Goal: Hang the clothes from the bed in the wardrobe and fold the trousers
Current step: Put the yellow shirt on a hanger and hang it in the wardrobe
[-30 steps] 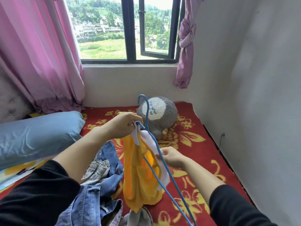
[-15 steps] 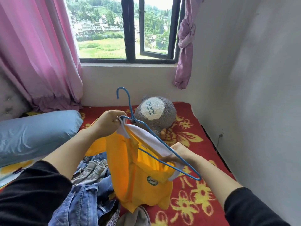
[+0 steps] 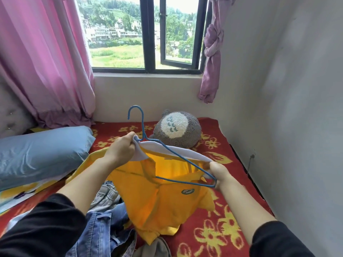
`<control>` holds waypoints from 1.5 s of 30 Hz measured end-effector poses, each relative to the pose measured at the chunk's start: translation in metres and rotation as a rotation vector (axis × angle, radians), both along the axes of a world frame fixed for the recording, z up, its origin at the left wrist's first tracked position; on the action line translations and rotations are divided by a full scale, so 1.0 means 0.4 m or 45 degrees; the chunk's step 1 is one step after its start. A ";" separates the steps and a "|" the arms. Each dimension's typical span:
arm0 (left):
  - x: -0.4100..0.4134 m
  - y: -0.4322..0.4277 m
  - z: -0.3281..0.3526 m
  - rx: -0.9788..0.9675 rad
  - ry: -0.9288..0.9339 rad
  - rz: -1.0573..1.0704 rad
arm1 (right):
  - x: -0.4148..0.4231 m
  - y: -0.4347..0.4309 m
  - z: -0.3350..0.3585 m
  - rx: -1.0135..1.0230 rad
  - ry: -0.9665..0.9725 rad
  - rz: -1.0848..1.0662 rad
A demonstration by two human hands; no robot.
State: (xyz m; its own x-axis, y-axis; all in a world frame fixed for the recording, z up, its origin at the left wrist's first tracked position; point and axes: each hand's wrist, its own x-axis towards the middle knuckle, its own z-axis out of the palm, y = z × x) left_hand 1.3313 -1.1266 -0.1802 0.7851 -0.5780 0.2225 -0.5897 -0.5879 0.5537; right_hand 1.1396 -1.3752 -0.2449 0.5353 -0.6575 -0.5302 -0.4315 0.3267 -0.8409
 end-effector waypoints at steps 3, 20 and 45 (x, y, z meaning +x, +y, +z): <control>-0.023 -0.002 -0.003 0.016 0.132 -0.150 | 0.009 -0.012 -0.003 0.055 -0.091 -0.230; -0.033 -0.008 0.002 -0.080 -0.099 -0.099 | -0.042 -0.080 0.014 -0.956 0.345 0.083; -0.062 -0.028 0.156 -0.399 -0.164 -0.139 | 0.080 0.093 0.299 -1.338 -0.175 0.644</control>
